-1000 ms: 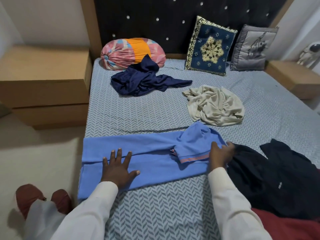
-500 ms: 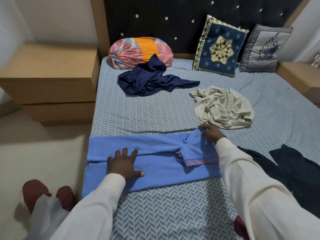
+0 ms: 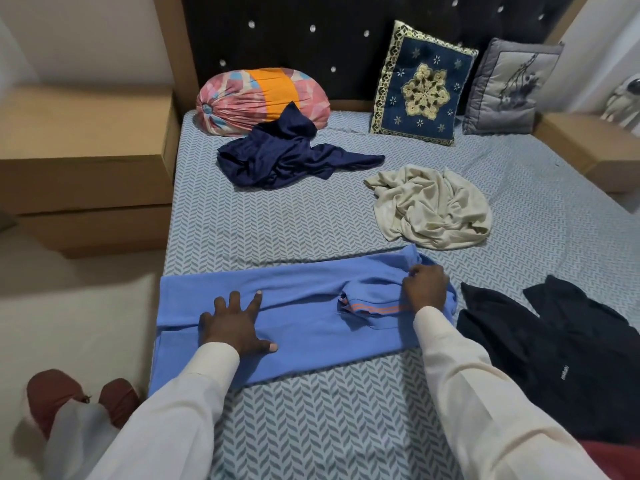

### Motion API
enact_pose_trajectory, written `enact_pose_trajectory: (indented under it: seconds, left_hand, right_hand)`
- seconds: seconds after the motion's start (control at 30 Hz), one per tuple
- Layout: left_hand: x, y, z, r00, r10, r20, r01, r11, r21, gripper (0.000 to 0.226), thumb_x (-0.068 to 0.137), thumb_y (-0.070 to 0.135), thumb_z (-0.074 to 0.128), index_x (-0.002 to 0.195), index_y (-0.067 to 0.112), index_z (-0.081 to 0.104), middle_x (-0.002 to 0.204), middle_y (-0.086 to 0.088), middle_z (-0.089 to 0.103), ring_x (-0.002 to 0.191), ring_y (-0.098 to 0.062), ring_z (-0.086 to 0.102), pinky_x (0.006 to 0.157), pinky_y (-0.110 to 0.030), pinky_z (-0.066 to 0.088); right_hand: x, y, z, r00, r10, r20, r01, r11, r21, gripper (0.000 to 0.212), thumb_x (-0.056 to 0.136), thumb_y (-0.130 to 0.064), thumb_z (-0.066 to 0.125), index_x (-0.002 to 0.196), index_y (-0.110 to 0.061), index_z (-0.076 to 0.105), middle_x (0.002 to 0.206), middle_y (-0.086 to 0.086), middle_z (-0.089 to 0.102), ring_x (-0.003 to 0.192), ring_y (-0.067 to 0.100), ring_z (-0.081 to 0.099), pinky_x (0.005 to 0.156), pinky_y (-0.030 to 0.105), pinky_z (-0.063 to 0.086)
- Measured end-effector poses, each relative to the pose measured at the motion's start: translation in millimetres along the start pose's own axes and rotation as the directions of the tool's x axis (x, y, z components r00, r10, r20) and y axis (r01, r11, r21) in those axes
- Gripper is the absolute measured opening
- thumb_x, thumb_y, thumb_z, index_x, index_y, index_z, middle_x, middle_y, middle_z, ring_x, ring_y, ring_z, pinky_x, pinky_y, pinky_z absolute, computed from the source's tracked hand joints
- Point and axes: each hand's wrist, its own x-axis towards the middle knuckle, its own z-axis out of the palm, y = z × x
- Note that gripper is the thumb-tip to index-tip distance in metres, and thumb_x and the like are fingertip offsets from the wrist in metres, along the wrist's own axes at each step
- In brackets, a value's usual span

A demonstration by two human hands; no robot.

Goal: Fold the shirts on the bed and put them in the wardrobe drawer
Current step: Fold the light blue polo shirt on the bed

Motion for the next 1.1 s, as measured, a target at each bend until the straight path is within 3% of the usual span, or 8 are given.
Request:
enact_pose_trajectory:
  seconds: [0.1, 0.17, 0.23, 0.37, 0.6, 0.77, 0.93, 1.1]
  left_hand:
    - [0, -1, 1, 1.0, -0.001, -0.004, 0.001, 1.0, 0.002, 0.118, 0.065, 0.084, 0.056, 0.152, 0.041, -0.011, 0.159, -0.008, -0.001, 0.139, -0.038, 0.015, 0.105, -0.054, 0.03]
    - [-1, -1, 1, 1.0, -0.003, 0.006, 0.003, 1.0, -0.008, 0.118, 0.066, 0.084, 0.056, 0.151, 0.041, -0.013, 0.16, -0.009, -0.008, 0.141, -0.039, 0.011, 0.106, -0.054, 0.028]
    - [-1, -1, 1, 1.0, -0.005, 0.02, 0.005, 1.0, -0.01, 0.118, 0.066, 0.083, 0.057, 0.151, 0.042, -0.014, 0.161, -0.009, -0.014, 0.143, -0.039, 0.007, 0.108, -0.055, 0.026]
    - [1, -1, -1, 1.0, -0.016, 0.019, 0.016, 1.0, -0.009, 0.122, 0.063, 0.085, 0.058, 0.151, 0.041, -0.016, 0.161, -0.011, -0.015, 0.143, -0.039, 0.007, 0.108, -0.055, 0.025]
    - [10, -1, -4, 0.998, -0.037, 0.046, 0.036, 0.999, 0.004, 0.13, 0.057, 0.087, 0.06, 0.15, 0.041, -0.019, 0.161, -0.013, -0.015, 0.144, -0.041, 0.007, 0.108, -0.055, 0.028]
    - [4, -1, -1, 0.999, -0.037, 0.02, 0.037, 0.999, -0.003, 0.127, 0.061, 0.086, 0.059, 0.15, 0.039, -0.019, 0.161, -0.013, -0.016, 0.144, -0.039, 0.007, 0.107, -0.055, 0.028]
    - [-9, -11, 24, 0.99, 0.048, -0.13, -0.056, 0.997, -0.058, 0.111, 0.072, 0.088, 0.041, 0.154, 0.033, -0.009, 0.162, -0.013, -0.011, 0.147, -0.036, 0.004, 0.114, -0.055, 0.02]
    - [-18, -19, 44, 0.98, 0.082, -0.183, -0.1, 0.991, -0.088, 0.098, 0.081, 0.084, 0.02, 0.154, 0.028, -0.013, 0.163, -0.009, -0.011, 0.15, -0.028, -0.006, 0.12, -0.05, 0.004]
  right_hand:
    - [-5, -14, -4, 0.97, -0.229, -0.084, 0.221, 0.971, -0.093, 0.042, 0.069, -0.007, 0.067, 0.111, -0.005, 0.067, 0.118, 0.021, 0.059, 0.106, 0.044, 0.054, 0.088, 0.045, 0.043]
    - [-4, -26, -1, 0.916, -0.398, 0.05, 0.398, 0.888, -0.231, 0.044, 0.072, -0.012, 0.068, 0.115, -0.008, 0.064, 0.12, 0.017, 0.06, 0.107, 0.04, 0.054, 0.087, 0.044, 0.042]
    - [3, -33, 1, 0.891, -0.395, 0.226, 0.452, 0.827, -0.335, 0.043, 0.079, -0.022, 0.065, 0.12, -0.01, 0.059, 0.125, 0.013, 0.058, 0.114, 0.036, 0.052, 0.092, 0.041, 0.039]
    - [31, -30, -5, 0.925, -0.139, 0.353, 0.273, 0.89, -0.364, 0.055, 0.085, -0.029, 0.06, 0.133, -0.005, 0.048, 0.14, 0.014, 0.046, 0.127, 0.038, 0.041, 0.104, 0.041, 0.039]
    - [53, -19, -10, 0.88, -0.053, 0.473, 0.176, 0.96, -0.219, 0.051, 0.089, -0.02, 0.05, 0.138, -0.009, 0.041, 0.145, 0.017, 0.039, 0.131, 0.041, 0.036, 0.107, 0.043, 0.035]
    - [24, 6, -53, 0.988, -0.045, 0.15, 0.0, 0.958, 0.288, 0.046, 0.09, -0.001, 0.052, 0.135, -0.01, 0.053, 0.123, 0.023, 0.062, 0.116, 0.036, 0.057, 0.09, 0.031, 0.041]
    - [-32, 66, -69, 0.983, 0.079, 0.166, -0.114, 0.97, 0.213, 0.032, 0.081, -0.009, 0.065, 0.113, -0.007, 0.063, 0.108, 0.018, 0.068, 0.104, 0.034, 0.063, 0.088, 0.034, 0.045]
    - [-55, 87, -54, 0.972, 0.006, 0.236, -0.008, 1.0, 0.004, 0.029, 0.078, -0.013, 0.065, 0.106, -0.014, 0.061, 0.103, 0.017, 0.067, 0.102, 0.037, 0.061, 0.087, 0.038, 0.046]
